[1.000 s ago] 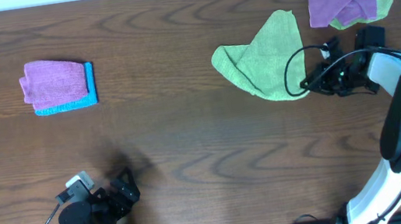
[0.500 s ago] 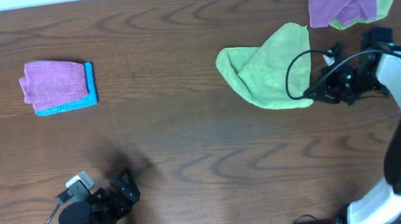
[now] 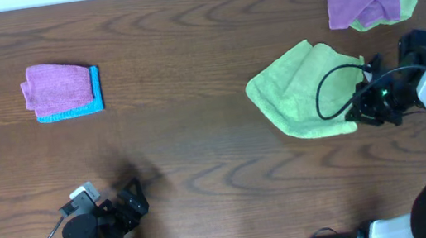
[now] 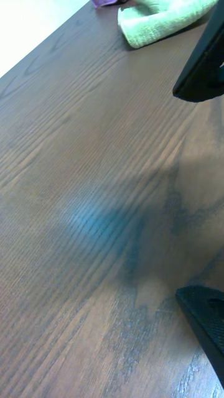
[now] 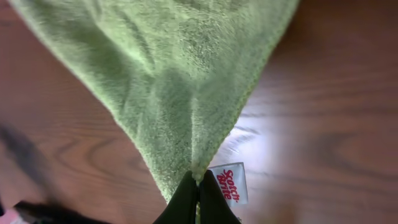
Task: Fold the cloth
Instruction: 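Drag the green cloth down-right with the right gripper to spread it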
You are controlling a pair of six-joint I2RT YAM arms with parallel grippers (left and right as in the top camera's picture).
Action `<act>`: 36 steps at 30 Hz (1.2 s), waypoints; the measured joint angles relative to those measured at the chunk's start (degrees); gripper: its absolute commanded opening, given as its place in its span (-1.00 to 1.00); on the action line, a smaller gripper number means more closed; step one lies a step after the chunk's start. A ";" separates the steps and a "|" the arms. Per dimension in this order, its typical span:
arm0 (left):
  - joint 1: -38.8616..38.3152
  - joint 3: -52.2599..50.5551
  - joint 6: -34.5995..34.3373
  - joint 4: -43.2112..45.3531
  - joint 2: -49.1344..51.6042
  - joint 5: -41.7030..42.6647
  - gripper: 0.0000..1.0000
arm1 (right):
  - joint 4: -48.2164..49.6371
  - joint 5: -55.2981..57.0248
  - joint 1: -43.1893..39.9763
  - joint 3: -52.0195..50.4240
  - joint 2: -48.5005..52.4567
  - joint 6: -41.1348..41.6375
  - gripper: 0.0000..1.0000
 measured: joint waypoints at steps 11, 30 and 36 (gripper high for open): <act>0.00 0.00 0.00 -0.02 0.00 0.00 0.91 | -5.97 16.02 -0.28 0.00 0.00 10.14 -0.55; 0.00 -0.13 -2.25 5.18 0.04 4.07 0.92 | 0.74 5.97 -0.28 0.00 -7.39 7.63 0.35; 0.00 1.60 -3.04 6.19 6.12 6.23 0.92 | 9.81 0.63 0.92 0.00 -7.23 5.81 0.32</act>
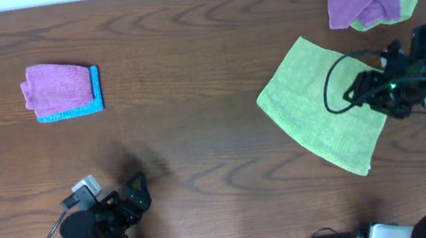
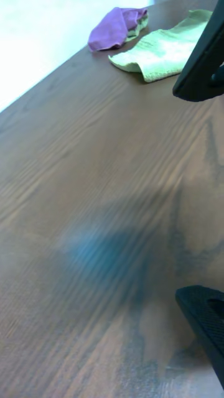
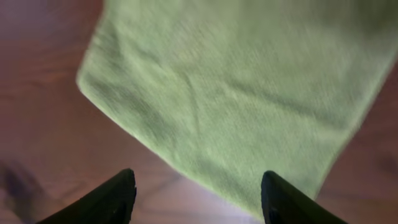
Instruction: Fold the cloth
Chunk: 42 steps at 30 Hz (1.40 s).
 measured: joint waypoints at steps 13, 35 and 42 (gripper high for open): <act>-0.02 22.05 4.04 0.37 39.82 7.61 0.91 | 21.33 -2.40 15.54 0.02 18.49 5.57 0.33; -19.58 28.87 10.86 -1.97 58.99 15.76 0.91 | 24.63 3.54 17.14 22.64 35.98 10.80 0.31; -19.56 28.87 10.86 -1.97 58.99 16.17 0.91 | 24.30 7.23 17.14 22.64 38.77 10.80 0.30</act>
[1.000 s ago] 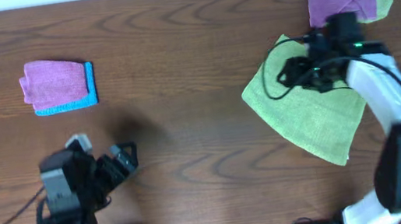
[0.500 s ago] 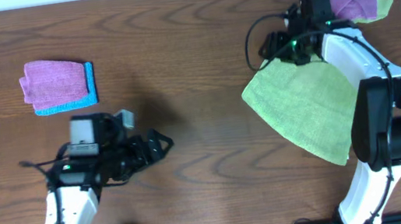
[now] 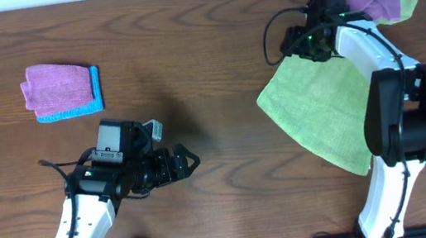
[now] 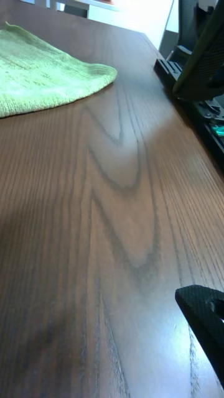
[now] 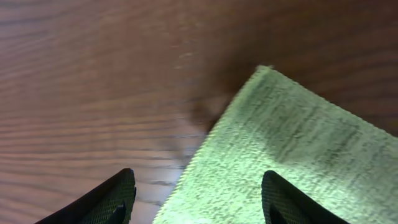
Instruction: Fold the cloth
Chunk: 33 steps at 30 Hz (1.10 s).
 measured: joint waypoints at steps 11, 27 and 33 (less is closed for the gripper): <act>0.00 0.00 0.00 0.02 0.00 0.07 0.91 | 0.33 2.40 0.00 0.02 1.14 0.00 0.31; -0.02 0.00 0.00 0.59 0.02 0.07 0.91 | 3.04 3.17 0.15 0.22 3.37 0.28 0.25; 0.00 0.00 0.00 0.85 0.07 0.07 0.91 | 3.30 3.67 0.72 1.44 4.46 0.42 0.09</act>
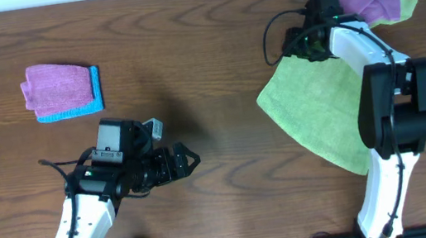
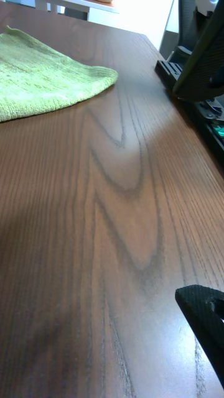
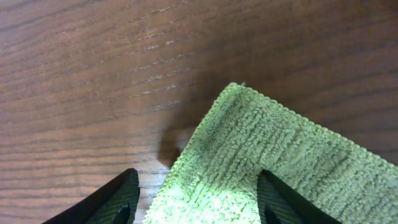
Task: Fold the cloth
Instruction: 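Pull the green cloth corner up-left with the right gripper to flatten it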
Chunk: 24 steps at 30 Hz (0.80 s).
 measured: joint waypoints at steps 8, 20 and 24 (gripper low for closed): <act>0.00 0.00 0.02 0.04 0.02 0.00 0.91 | 2.36 0.79 2.05 0.61 1.38 0.28 -0.95; 0.00 0.00 0.17 0.04 0.04 -0.50 0.91 | 1.49 -0.85 6.60 4.83 3.76 -0.70 -0.97; 0.00 0.00 0.17 0.24 0.04 -1.01 0.91 | 1.51 -1.73 10.36 7.15 4.33 -1.18 -0.98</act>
